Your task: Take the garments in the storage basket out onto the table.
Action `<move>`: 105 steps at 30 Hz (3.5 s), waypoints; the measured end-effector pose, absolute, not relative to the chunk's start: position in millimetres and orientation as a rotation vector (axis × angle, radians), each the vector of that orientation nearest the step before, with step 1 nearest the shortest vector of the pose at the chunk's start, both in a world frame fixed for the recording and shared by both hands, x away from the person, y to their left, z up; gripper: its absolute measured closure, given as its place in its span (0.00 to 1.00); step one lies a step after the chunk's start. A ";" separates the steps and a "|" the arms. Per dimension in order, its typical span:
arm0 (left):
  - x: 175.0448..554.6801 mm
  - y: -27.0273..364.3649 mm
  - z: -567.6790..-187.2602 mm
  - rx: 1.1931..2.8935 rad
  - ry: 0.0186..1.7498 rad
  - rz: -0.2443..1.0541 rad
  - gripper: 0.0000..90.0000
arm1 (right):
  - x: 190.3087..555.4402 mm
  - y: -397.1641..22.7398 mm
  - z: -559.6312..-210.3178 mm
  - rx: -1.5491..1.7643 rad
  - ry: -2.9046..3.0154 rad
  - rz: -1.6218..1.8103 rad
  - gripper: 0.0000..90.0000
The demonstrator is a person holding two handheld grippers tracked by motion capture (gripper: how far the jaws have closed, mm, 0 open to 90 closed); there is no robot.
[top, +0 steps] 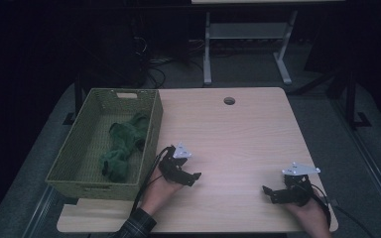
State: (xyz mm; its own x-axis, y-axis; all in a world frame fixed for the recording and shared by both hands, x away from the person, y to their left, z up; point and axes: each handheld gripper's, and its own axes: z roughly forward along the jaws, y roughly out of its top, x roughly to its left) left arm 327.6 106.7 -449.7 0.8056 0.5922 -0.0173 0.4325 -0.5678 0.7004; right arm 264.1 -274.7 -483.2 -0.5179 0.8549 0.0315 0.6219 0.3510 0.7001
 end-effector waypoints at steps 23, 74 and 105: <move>327.3 98.7 -419.2 2.322 0.697 0.276 0.16 | 264.2 -274.8 -483.2 1.303 2.279 0.955 0.01; 348.7 141.8 -351.1 2.306 0.642 0.211 0.18 | 264.5 -274.9 -483.3 1.298 2.276 0.956 0.01; 350.7 225.2 -327.9 2.211 0.782 0.324 0.19 | 264.5 -274.9 -483.3 1.298 2.276 0.956 0.01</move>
State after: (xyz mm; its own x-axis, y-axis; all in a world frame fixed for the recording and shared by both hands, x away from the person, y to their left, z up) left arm 350.7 225.2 -327.9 0.7809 0.6246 -0.0116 0.4330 -0.5278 0.7307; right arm 264.5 -274.9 -483.3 -0.5188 0.8544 0.0278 0.6180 0.3524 0.7028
